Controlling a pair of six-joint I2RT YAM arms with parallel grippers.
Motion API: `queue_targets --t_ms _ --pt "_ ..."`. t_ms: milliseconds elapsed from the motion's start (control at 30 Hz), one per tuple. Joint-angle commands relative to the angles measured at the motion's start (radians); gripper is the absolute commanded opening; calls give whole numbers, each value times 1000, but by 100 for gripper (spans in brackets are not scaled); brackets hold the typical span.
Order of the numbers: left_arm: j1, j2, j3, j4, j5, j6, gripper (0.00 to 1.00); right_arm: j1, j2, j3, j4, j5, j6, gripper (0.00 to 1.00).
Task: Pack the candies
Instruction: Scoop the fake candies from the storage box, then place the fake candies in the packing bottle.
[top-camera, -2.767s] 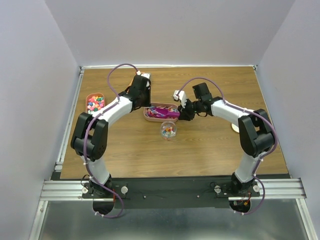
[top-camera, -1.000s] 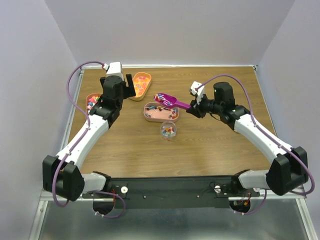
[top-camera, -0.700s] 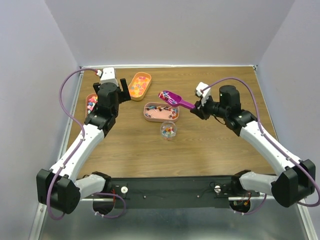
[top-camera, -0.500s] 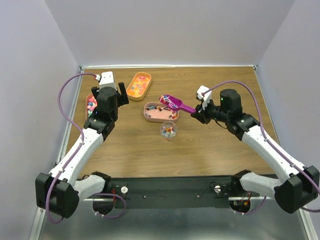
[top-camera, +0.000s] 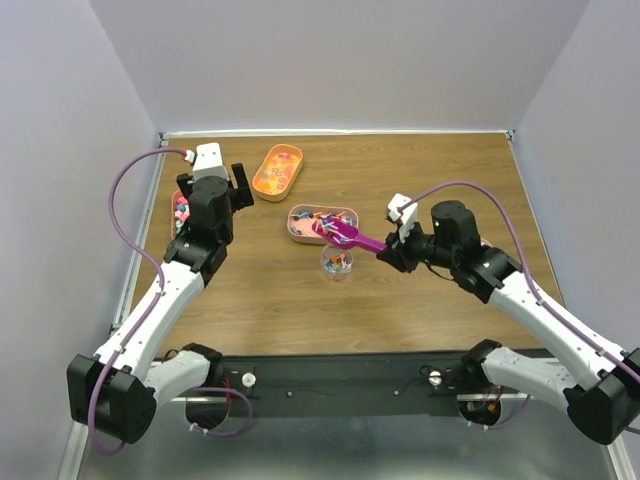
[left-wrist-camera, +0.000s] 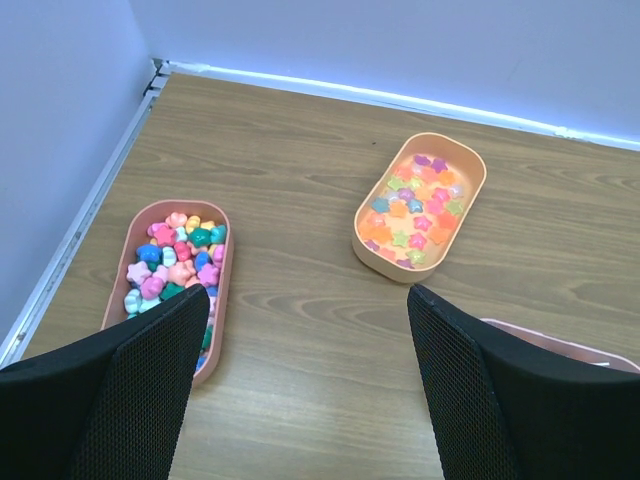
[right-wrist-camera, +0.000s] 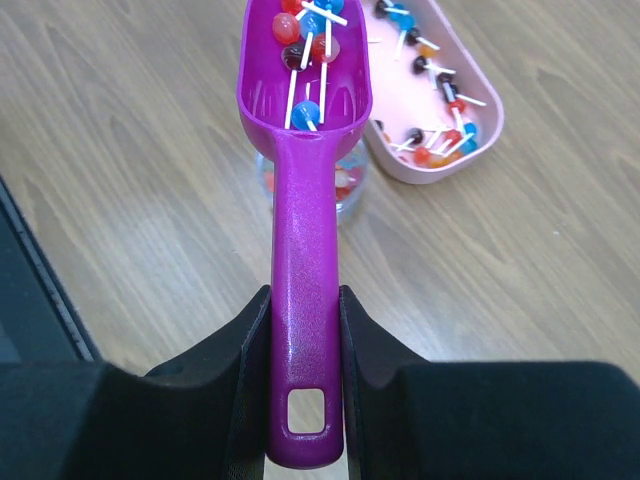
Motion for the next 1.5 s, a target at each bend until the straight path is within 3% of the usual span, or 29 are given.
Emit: queue_targets --t_ms 0,667,1467 --pt "7 -28 -11 32 -37 4 88 48 -35 -28 -1 86 61 1" --pt "7 -16 -15 37 -31 5 88 59 -185 -289 329 155 138 1" --pt "7 -3 -14 40 -14 4 87 63 -277 -333 289 174 221 1"
